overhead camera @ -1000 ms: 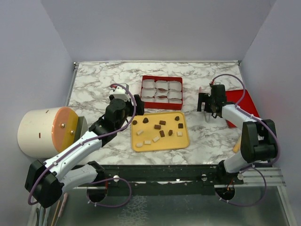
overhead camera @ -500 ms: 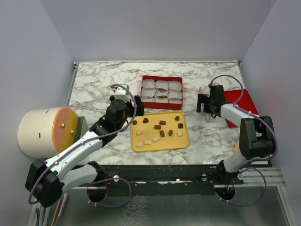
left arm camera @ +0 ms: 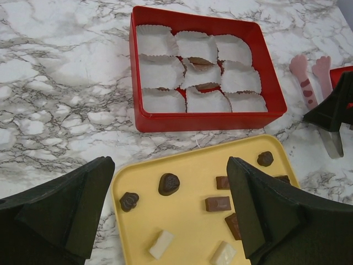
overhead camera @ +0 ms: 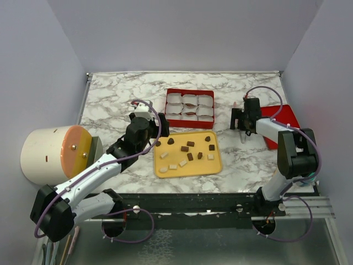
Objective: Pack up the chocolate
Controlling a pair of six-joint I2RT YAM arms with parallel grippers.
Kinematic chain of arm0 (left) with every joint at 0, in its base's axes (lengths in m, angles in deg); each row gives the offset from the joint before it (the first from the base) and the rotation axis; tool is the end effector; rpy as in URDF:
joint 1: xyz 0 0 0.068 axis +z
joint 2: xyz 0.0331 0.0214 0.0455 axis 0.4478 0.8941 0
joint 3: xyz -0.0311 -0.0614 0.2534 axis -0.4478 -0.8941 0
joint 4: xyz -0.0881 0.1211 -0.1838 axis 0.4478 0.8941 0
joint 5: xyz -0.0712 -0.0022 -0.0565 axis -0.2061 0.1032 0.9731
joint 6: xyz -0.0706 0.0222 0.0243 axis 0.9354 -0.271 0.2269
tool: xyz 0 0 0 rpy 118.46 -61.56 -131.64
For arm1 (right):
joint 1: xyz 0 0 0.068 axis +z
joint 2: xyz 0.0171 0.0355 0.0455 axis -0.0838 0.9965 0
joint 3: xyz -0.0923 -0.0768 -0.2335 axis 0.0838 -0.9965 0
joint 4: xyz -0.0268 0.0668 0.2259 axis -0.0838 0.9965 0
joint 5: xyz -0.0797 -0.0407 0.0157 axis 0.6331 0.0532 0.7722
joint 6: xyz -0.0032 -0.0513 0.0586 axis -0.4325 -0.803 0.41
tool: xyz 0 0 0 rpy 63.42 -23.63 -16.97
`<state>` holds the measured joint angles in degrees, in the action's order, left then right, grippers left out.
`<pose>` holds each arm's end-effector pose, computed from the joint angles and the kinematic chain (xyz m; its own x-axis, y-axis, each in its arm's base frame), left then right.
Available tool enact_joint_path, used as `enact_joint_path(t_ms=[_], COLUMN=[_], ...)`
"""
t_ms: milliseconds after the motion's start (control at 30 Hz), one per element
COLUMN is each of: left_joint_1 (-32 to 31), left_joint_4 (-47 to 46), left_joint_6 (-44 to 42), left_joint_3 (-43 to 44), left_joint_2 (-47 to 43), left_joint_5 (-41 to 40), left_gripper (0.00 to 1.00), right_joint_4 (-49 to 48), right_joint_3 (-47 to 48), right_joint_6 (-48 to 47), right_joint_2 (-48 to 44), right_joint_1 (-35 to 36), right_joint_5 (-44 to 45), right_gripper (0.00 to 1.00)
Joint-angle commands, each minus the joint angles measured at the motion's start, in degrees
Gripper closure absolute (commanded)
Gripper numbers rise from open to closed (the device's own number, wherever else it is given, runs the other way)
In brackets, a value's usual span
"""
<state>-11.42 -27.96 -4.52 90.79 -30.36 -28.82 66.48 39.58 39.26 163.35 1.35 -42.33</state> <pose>0.2089 -0.1362 0.2719 -0.3543 -0.1994 -0.9136 0.2213 0.9314 -0.2891 0.3364 0.0277 0.1506 -0.7547 0.0484 -0.6543 0.0763 0.9970 -0.0143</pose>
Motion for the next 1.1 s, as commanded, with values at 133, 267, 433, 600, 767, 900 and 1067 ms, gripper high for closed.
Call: enact_joint_path(t_ms=[133, 267, 433, 600, 767, 900, 1067], left_joint_1=[-0.36, -0.31, -0.35, -0.36, -0.34, -0.31, -0.36], left_joint_4=[-1.32, -1.44, -1.81, -1.96, -2.13, -2.05, -1.83], left_joint_6=[-0.04, -0.04, -0.04, 0.05, 0.03, 0.05, 0.05], left_joint_3=[-0.58, -0.57, -0.64, -0.38, -0.61, -0.18, 0.19], left_joint_2=[0.82, 1.22, 1.57, 2.07, 2.11, 2.54, 2.61], left_joint_5=[-1.47, -1.47, -1.56, -1.31, -1.46, -1.15, -0.95], left_gripper=[0.07, 0.07, 0.07, 0.07, 0.07, 0.07, 0.07], right_joint_4=[-1.08, -1.22, -0.65, 0.86, 1.93, 5.65, 10.78], right_joint_3=[1.73, 2.16, 2.55, 2.76, 2.43, 4.13, 7.13], right_joint_6=[0.64, 0.77, 1.01, 2.49, 4.2, 5.16, 6.06], right_joint_2=[3.11, 4.06, 5.03, 4.77, 3.32, 3.06, 1.9], right_joint_1=[-0.26, -0.26, -0.26, -0.26, -0.26, -0.26, -0.12], right_joint_5=[3.13, 3.63, 4.31, 6.2, 7.21, 7.27, 6.09], right_gripper=[0.13, 0.2, 0.4, 0.55, 0.68, 0.77, 0.86])
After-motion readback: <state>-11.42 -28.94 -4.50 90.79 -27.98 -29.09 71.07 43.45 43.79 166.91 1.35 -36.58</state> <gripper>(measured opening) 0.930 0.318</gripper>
